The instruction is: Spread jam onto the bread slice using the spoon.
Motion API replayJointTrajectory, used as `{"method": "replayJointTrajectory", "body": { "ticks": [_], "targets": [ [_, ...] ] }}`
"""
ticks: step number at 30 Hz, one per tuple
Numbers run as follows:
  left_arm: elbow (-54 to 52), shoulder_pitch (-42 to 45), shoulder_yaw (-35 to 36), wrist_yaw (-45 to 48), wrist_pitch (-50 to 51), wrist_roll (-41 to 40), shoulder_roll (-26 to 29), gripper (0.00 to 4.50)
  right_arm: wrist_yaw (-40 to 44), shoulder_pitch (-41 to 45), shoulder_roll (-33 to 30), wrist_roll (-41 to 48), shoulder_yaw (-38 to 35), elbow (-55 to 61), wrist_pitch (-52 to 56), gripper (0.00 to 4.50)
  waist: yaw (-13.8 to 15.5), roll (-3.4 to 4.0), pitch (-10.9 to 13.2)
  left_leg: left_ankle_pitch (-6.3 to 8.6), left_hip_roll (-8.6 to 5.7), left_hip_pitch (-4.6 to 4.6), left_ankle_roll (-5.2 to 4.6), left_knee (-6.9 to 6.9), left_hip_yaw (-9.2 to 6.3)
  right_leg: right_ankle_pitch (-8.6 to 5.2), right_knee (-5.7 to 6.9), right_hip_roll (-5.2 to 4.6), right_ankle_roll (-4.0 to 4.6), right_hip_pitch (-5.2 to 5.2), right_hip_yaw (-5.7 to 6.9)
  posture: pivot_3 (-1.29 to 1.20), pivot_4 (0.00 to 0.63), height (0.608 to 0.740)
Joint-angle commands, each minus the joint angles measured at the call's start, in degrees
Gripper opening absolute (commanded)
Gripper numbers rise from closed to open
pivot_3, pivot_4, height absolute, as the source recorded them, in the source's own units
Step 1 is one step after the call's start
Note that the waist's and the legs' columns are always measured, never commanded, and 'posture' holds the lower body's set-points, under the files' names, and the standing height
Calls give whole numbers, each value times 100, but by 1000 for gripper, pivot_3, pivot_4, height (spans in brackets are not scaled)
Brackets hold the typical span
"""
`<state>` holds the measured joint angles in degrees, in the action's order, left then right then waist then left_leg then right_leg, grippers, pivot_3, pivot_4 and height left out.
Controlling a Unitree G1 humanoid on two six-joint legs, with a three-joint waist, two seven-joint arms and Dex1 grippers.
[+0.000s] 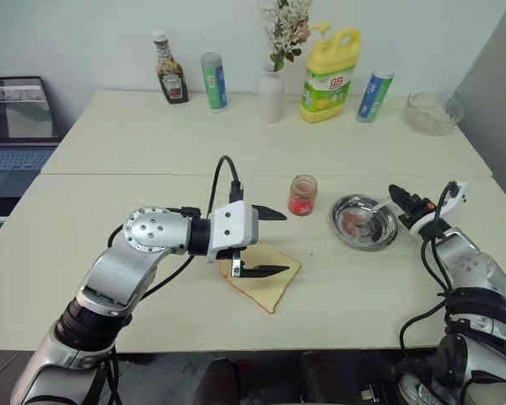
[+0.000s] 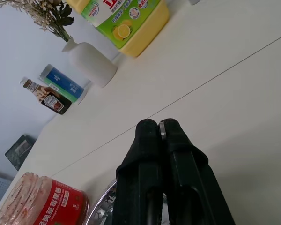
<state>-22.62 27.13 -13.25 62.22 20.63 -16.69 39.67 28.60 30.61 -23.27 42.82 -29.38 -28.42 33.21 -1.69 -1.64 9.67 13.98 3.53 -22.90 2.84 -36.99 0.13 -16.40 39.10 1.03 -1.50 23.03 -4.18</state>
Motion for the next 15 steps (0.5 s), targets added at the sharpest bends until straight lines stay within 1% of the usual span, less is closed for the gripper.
{"method": "replayJointTrajectory", "body": {
  "ticks": [1, 4, 8, 12, 15],
  "targets": [
    [-64, -1, 3, -2, -165, 32, -35, 4500, -24, -150, -48, -91, -6, 153, -53, 12, -4, 0, 0, 0, 0, 0, 0, 0, 0, 0, 0, 0, 0, 0, -1, 0, 150, 740],
    [-31, -65, 85, -112, -110, 13, -68, 4500, -32, -306, -34, 58, -67, 559, 43, 12, -4, 1, 0, 0, 1, 0, 0, 0, 0, 0, -1, 0, 0, 0, -1, 0, 150, 740],
    [-45, -125, 336, -412, 233, -189, -179, 4500, -200, -510, 33, 339, -106, 1287, 338, 12, -9, 1, 0, 0, 1, -3, 0, 2, 0, 0, -1, 0, 0, 2, -1, 0, 150, 740],
    [15, -284, 816, -1003, 657, -211, -207, 4500, -668, -766, 58, 709, -145, 2584, 754, 12, -14, 11, 5, 0, 3, -6, 0, 2, -2, 0, 4, 1, 0, 10, 0, 0, 150, 740],
    [104, -412, 976, -1337, 811, -18, -158, 4500, -1115, -736, 9, 899, -68, 3448, 1031, 12, -32, 19, 9, 0, 4, -6, 0, 4, 0, -1, 4, 1, -1, 12, -3, 0, 150, 740]
  ]
}}
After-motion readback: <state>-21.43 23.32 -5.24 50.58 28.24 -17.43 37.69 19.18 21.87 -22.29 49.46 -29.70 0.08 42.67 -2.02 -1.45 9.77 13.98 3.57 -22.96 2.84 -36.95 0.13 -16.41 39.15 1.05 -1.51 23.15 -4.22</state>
